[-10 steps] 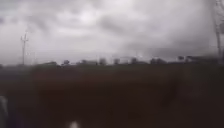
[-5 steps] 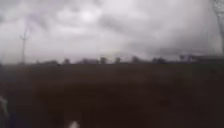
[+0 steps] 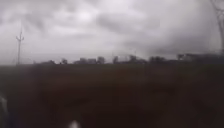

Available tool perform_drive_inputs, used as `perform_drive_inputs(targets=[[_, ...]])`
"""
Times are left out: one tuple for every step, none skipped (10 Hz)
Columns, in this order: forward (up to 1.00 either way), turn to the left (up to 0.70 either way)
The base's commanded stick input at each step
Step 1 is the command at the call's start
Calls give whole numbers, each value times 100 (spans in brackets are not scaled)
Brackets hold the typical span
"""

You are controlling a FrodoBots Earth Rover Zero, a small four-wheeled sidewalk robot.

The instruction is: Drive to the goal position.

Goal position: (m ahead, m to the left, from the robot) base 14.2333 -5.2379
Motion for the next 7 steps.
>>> perform_drive_inputs(targets=[[70,0],[70,0],[70,0],[70,0],[70,0],[70,0],[70,0]])
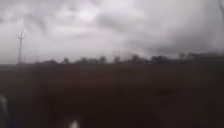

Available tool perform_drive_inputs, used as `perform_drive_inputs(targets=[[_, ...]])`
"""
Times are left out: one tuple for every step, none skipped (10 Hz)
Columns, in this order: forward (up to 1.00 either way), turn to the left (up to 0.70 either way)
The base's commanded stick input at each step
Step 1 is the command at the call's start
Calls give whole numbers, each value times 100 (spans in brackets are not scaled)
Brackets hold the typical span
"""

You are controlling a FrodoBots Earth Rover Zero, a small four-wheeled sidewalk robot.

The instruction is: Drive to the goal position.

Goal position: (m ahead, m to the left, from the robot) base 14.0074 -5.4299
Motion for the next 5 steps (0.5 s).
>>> perform_drive_inputs(targets=[[70,0],[70,0],[70,0],[70,0],[70,0]])
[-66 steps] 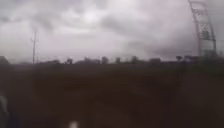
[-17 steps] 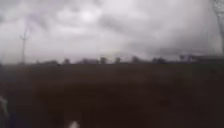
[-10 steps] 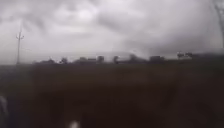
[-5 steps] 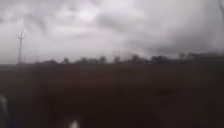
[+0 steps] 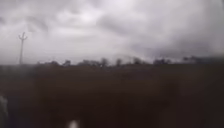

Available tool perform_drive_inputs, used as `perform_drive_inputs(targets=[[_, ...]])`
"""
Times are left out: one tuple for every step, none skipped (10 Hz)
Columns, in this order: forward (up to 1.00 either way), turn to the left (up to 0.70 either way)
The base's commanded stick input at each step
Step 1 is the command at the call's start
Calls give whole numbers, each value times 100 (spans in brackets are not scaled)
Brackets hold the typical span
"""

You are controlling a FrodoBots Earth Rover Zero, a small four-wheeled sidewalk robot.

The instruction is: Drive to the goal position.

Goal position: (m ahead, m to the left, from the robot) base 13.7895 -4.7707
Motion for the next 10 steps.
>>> perform_drive_inputs(targets=[[70,0],[70,0],[70,0],[70,0],[70,0],[70,0],[70,0],[70,0],[70,0],[70,0]])
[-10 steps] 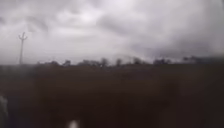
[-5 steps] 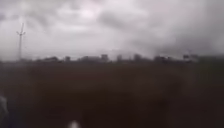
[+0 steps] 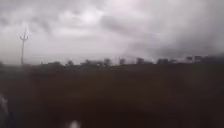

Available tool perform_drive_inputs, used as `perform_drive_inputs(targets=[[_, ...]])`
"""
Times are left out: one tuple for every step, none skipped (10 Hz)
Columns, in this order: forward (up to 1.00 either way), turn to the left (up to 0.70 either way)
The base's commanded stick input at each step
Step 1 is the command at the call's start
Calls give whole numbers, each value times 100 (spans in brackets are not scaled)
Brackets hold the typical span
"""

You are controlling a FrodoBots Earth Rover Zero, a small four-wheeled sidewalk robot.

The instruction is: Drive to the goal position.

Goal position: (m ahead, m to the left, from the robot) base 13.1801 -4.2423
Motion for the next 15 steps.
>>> perform_drive_inputs(targets=[[70,0],[70,0],[70,0],[70,0],[70,0],[70,0],[70,0],[70,0],[70,-35],[70,-35],[70,-35],[70,-35],[70,-35],[70,-35],[70,-35]])
